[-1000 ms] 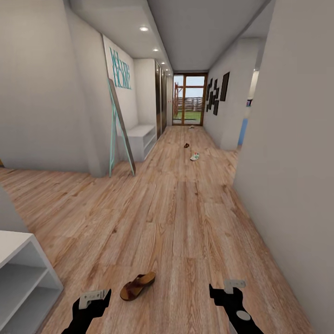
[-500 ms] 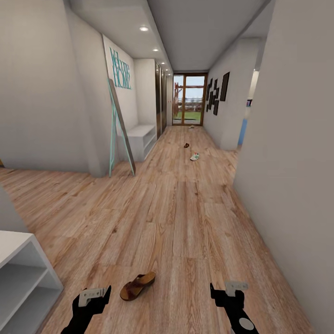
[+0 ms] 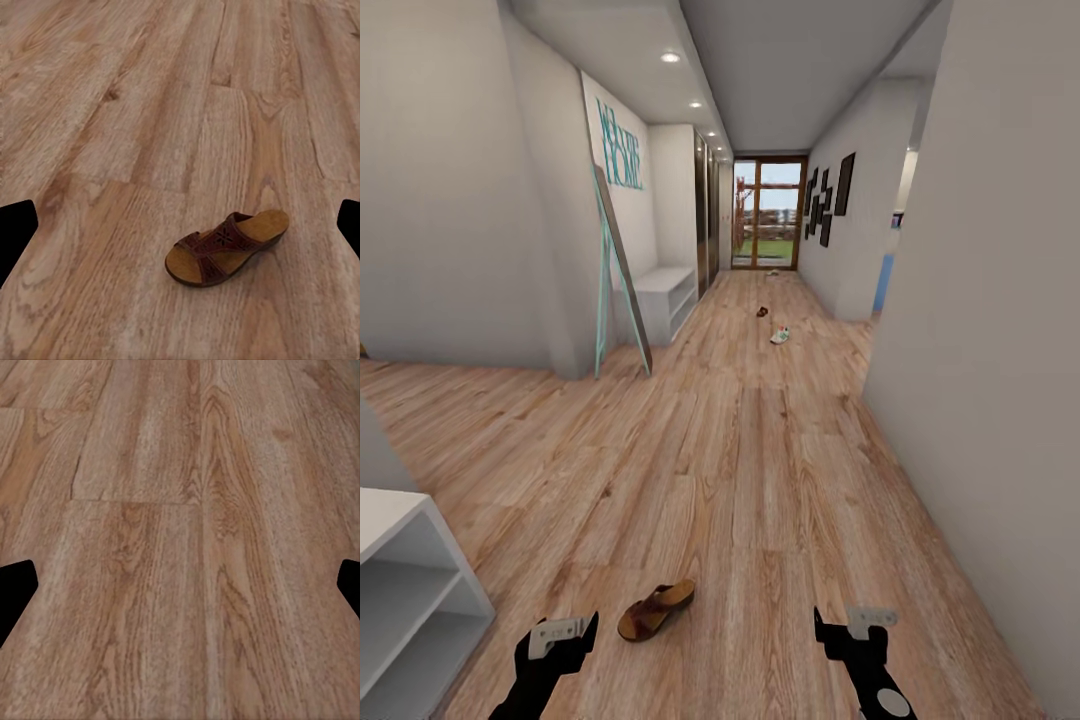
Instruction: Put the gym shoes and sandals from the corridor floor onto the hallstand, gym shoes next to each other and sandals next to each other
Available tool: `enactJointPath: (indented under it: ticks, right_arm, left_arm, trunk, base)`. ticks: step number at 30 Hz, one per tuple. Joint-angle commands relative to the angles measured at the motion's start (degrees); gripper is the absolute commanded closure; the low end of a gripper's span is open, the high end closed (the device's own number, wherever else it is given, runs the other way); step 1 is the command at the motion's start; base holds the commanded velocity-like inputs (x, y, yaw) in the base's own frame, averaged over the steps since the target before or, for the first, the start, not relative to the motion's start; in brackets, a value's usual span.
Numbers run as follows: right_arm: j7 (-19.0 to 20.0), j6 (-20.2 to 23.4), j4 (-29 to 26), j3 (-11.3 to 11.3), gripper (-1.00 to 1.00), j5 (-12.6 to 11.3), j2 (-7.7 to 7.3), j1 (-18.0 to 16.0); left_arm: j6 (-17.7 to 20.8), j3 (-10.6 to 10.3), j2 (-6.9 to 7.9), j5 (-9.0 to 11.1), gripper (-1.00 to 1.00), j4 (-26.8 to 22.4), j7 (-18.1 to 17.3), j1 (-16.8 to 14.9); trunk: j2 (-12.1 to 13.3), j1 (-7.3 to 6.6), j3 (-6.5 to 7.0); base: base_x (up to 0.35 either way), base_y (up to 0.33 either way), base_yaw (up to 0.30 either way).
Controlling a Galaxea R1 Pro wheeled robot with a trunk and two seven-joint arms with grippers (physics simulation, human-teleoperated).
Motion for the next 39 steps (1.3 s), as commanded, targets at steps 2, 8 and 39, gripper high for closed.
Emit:
enactJointPath:
  ticks: [2,8,39]
  right_arm:
    - [0.0,-0.07,-0.03,-0.02,-1.0,-0.01,-0.01,0.02]
    - [0.0,-0.22,-0.09,-0.04,-1.0,-0.02,-0.02,0.07]
    - [-0.03,-4.15,-4.16,0.01,-1.0,0.03,0.01,3.0]
  left_arm:
    - [-0.02,0.0,0.01,0.0,-1.0,-0.09,0.09,0.0]
    - [-0.19,-0.01,-0.01,-0.01,-1.0,-0.38,0.33,0.06]
    - [-5.31,0.21,0.2,0.02,-1.0,-0.94,0.56,0.87]
  trunk:
    - [-0.82,0.45,-0.36]
    - [-3.23,1.76,-1.44]
    - [-4.43,2.42,-1.98]
  base:
    - [0.0,0.0,0.0]
    - [0.0,0.0,0.0]
    - [0.0,0.0,0.0]
